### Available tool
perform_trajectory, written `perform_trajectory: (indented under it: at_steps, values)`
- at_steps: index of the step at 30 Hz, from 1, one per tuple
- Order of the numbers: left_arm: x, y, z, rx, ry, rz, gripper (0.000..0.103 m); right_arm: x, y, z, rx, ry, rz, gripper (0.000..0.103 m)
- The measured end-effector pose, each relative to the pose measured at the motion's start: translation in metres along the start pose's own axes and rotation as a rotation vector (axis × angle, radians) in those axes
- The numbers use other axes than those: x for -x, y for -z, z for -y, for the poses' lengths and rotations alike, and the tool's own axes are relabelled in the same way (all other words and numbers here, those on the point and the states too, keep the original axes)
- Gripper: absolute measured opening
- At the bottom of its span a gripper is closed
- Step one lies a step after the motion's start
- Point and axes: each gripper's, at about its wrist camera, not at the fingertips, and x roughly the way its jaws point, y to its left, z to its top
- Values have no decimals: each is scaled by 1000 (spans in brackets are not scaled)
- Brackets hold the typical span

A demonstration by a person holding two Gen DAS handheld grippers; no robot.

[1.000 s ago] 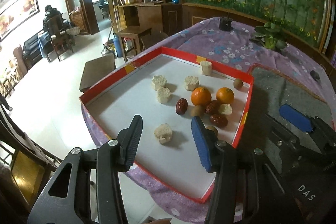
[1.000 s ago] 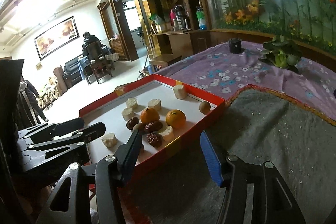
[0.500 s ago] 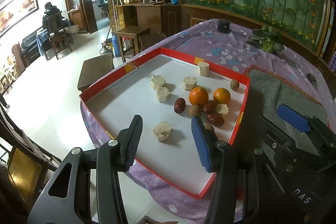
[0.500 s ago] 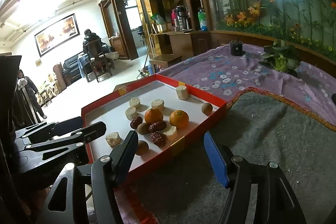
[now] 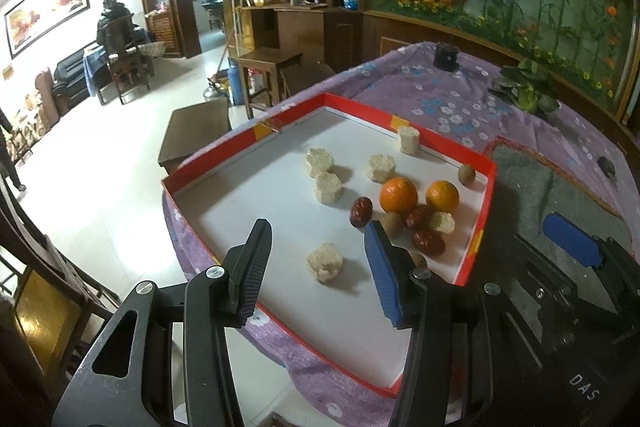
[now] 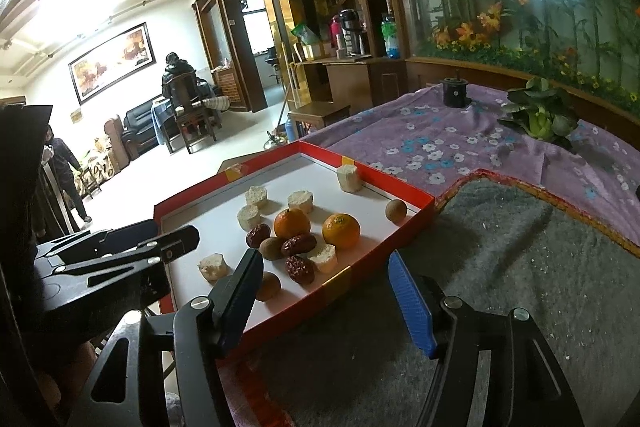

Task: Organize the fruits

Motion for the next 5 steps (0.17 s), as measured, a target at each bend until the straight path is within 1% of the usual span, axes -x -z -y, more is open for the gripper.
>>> perform_trajectory:
  at_steps: [5]
  values:
    - [-2, -2, 0, -3, -8, -5, 48, 0, 0, 1, 1, -2, 2, 63]
